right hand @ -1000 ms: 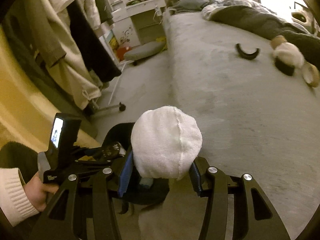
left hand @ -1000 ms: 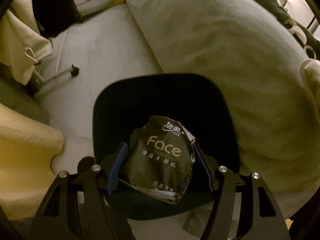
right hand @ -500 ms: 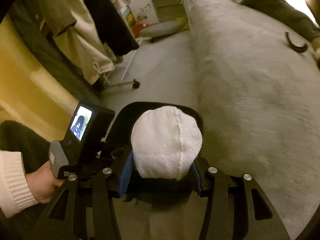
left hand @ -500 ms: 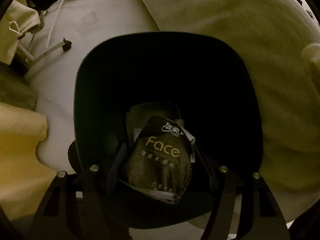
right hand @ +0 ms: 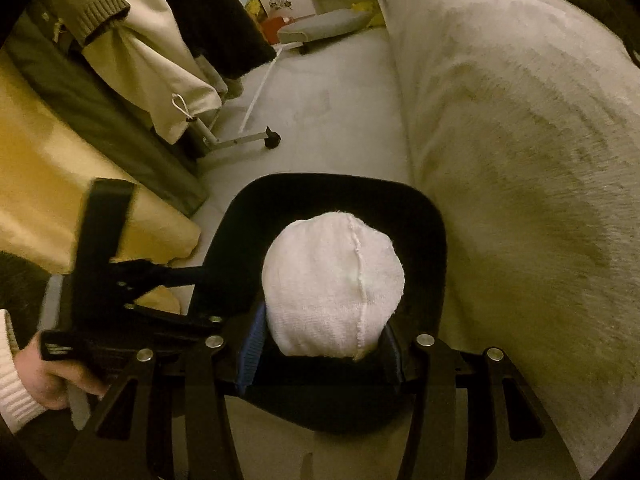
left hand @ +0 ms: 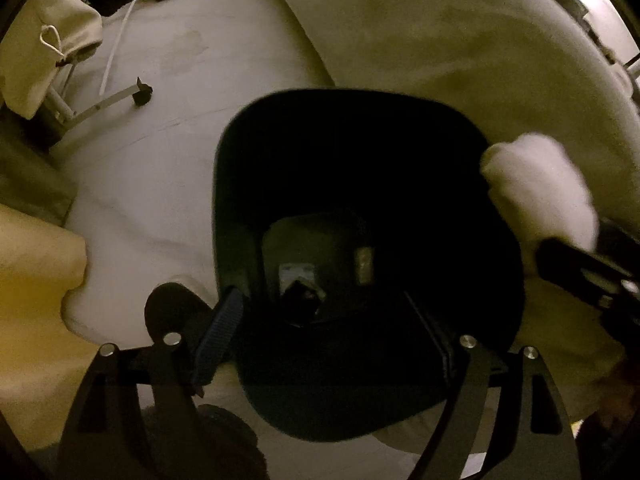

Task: Collect trash
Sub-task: 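Open the left tool to drop the Face tissue pack into the bin, then lower the right tool into the bin and release the white ball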

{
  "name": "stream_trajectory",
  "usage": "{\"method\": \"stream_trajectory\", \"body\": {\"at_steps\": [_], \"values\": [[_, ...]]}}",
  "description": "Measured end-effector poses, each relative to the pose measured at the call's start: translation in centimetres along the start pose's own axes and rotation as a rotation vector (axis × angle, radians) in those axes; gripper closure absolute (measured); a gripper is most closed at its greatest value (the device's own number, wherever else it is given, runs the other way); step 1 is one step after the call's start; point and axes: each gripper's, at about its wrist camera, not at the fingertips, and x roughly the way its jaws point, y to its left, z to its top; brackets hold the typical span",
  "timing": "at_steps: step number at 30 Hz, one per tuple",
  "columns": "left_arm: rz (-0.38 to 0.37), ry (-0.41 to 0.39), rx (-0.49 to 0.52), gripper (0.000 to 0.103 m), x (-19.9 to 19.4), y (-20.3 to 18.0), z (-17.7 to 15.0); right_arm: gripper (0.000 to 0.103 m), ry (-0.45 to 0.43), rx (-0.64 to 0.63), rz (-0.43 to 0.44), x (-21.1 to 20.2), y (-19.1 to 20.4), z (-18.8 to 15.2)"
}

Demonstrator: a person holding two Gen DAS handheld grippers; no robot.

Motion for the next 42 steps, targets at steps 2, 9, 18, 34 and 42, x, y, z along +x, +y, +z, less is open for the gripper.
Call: {"method": "stream_trajectory", "body": {"at_steps": [2,9,18,34,42], "values": [[0.0,-0.029,0.018,0.02,-1.0,-0.1,0.0,0.052,0.009,0.002,-0.005,0.5,0.1,0.0],[-0.012,-0.109,-0.006,0.024,-4.0,1.0,0.4,0.052,0.05,-0.006,-0.022,1.9,0.1,-0.4],[-0.024,-0.21,-0.011,0.034,-8.7,2.5,0.8,0.052,0.105,-0.047,-0.039,3.8,0.7,-0.9],[-0.017,-0.405,0.008,0.044,-18.4,0.8,0.0,0.018,0.105,-0.122,0.009,3.5,2.8,-1.2],[-0.021,-0.476,0.069,0.044,-21.1,-1.9,-1.0,0.007,-0.001,-0.134,-0.014,-1.0,3.3,-0.9]]}}
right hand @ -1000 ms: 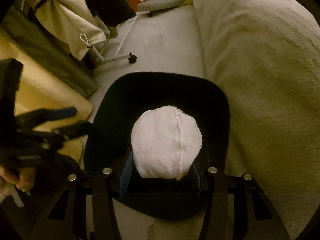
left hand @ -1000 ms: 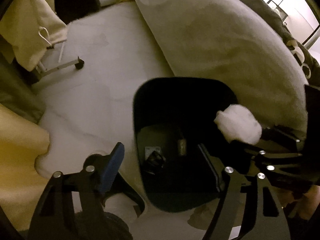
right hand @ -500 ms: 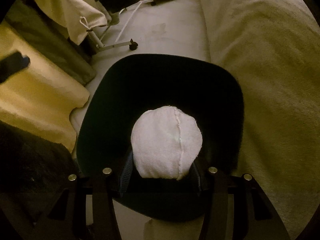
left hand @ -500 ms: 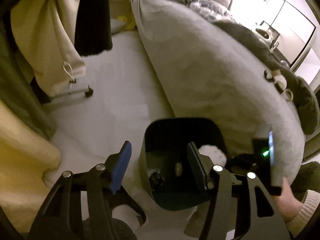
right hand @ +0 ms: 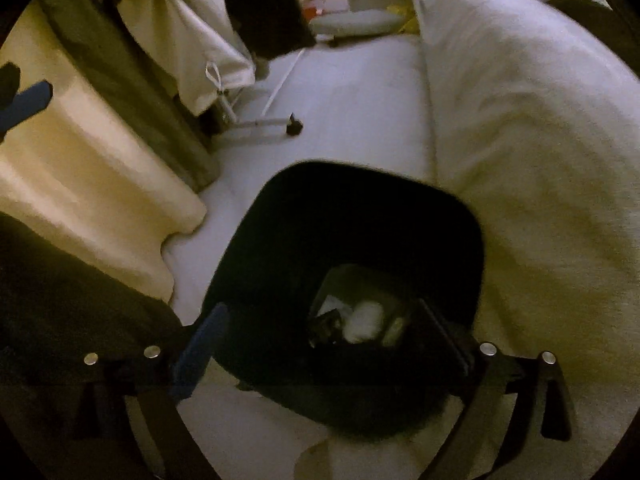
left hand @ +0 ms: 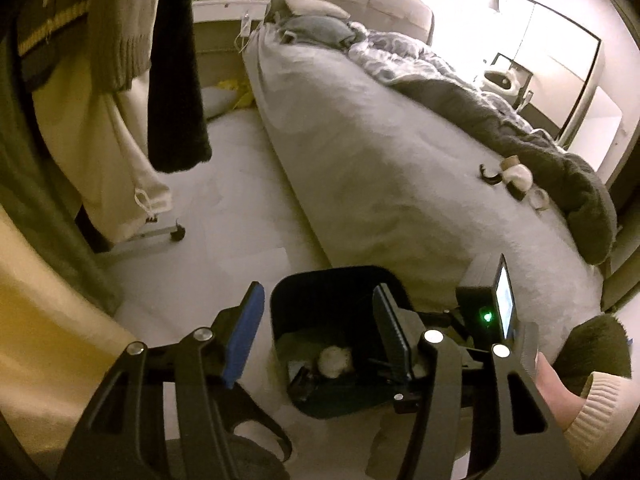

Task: Collect trash
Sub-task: 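Lower the right tool into the bin and release the white ball, then move both tools back over the bed toward the tape rolls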

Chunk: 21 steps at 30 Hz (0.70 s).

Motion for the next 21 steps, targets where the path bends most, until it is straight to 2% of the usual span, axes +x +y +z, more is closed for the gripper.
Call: {"method": "stream_trajectory", "body": {"at_steps": [6,12,16,21], "values": [[-0.013,-0.071,0.041,0.04,-1.1,-2.2,0.5,0.006,-0.109,0.018,-0.027,-4.9,-1.3,-0.1],[-0.047,-0.103,0.063,0.035,-0.4,-4.8,1.4,0.006,-0.209,0.031,-0.084,-9.4,-3.7,-0.7],[-0.048,-0.119,0.069,0.027,0.7,-6.5,2.1,0.006,-0.274,0.062,-0.129,-12.6,-6.6,-1.1],[-0.09,-0.13,0.123,0.024,2.4,-10.0,3.1,0.006,-0.348,0.123,-0.201,-16.9,-11.0,-1.2]]}}
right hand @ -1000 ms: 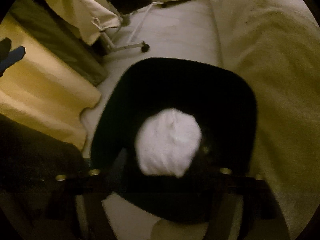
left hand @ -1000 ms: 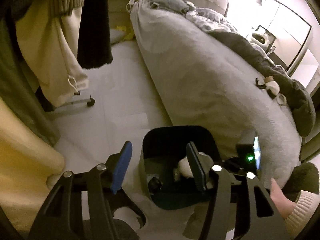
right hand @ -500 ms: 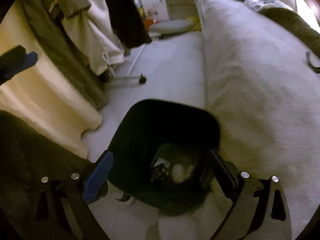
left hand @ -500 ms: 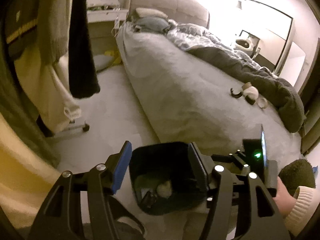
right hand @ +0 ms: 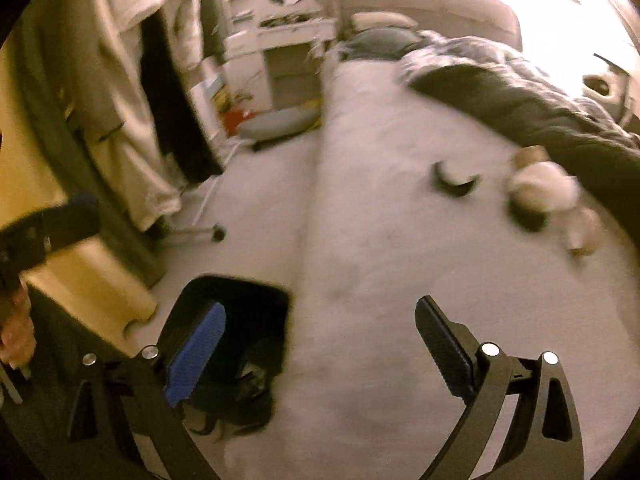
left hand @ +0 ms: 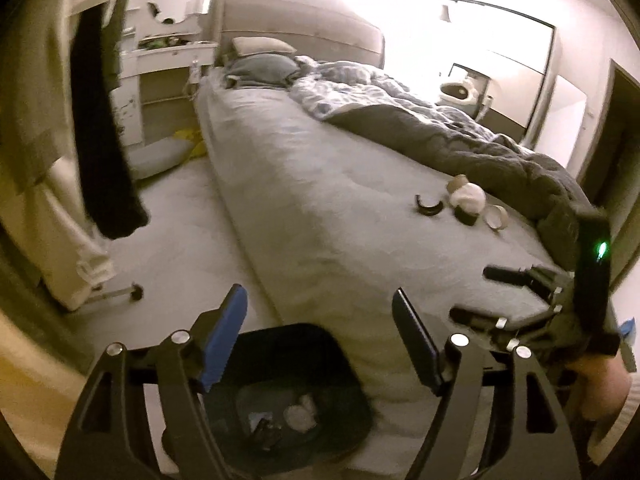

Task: Collect trash
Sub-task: 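Move both tools back over the bed toward the tape rolls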

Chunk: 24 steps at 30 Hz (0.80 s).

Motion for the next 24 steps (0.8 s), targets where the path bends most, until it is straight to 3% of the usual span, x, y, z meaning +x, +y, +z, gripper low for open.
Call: {"method": "stream_trajectory", "body": {"at_steps": [9,22,24], "values": [[-0.054,-0.019,0.083,0.012,3.4,-3.9,1.8,0.006,-0.116,0.116,-0.106,-3.1,-6.2,1.2],[-0.09,-0.028,0.1,0.01,9.1,-6.2,5.2,0.007,-0.133,0.232,-0.257,-3.0,-16.3,2.2],[-0.094,-0.024,0.1,0.01,10.3,-6.6,5.7,0.02,-0.11,0.237,-0.264,-2.3,-17.5,2.2]]}}
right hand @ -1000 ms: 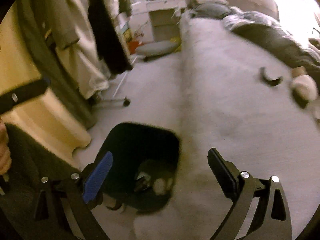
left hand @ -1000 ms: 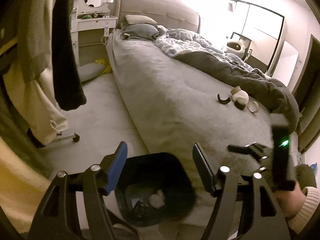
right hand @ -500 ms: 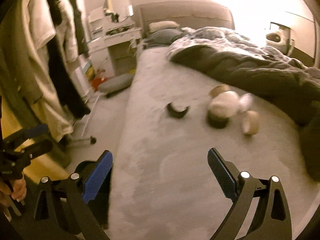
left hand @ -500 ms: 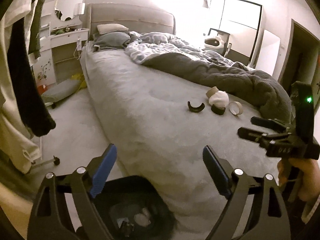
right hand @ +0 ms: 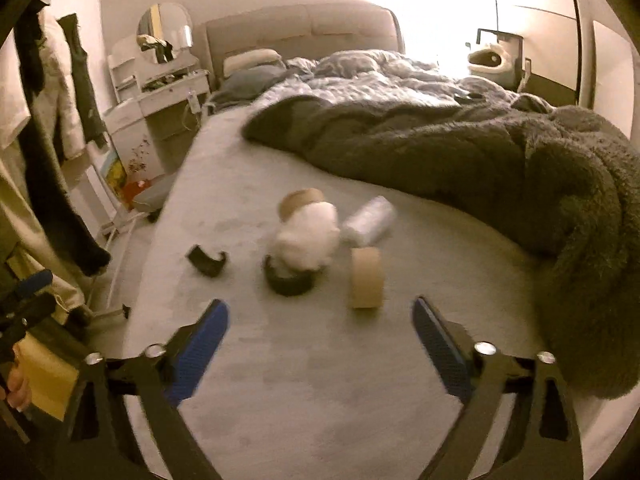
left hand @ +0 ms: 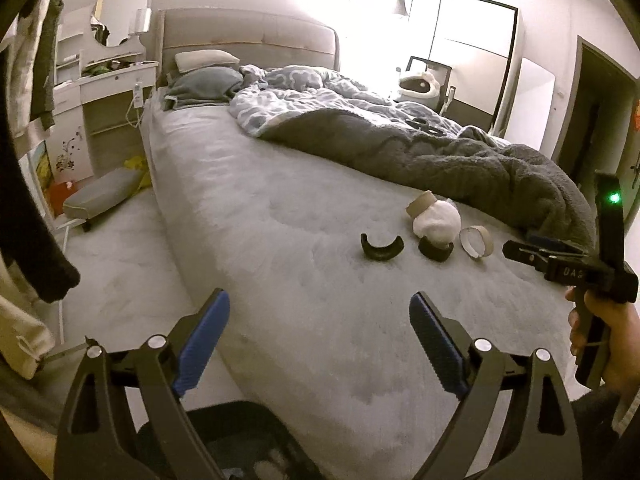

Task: Collect trash
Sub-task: 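Move both tools back over the bed toward the tape rolls, then close the right tool on a brown tape roll while the left tool grasps the black curved piece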

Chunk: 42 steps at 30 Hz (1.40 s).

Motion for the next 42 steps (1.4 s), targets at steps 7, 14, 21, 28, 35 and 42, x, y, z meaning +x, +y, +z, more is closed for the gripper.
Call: {"method": "stream_trajectory", "body": {"at_steps": [7,14,21,28,35,42], "values": [[-0.015,0.001,-0.004,0.01,3.0,-0.2,1.6,0.031,0.023,-0.049,-0.017,2.1,-0.5,0.6],[-0.048,0.02,0.023,0.01,6.0,-1.5,2.5,0.045,0.034,-0.01,-0.012,3.9,-1.8,1.2],[-0.084,0.04,0.077,0.01,8.8,-3.6,2.9,0.055,0.05,0.015,-0.004,5.5,-2.9,1.7],[-0.107,0.061,0.097,0.011,11.5,-4.8,3.2,0.063,0.075,0.008,-0.005,7.4,-3.1,2.2],[-0.092,0.088,0.087,0.015,13.7,-5.0,3.3,0.082,0.11,0.027,-0.011,8.7,-3.4,2.5],[-0.088,0.104,0.077,0.018,14.9,-5.4,3.4,0.082,0.094,0.041,-0.001,8.1,-4.0,3.0]]}}
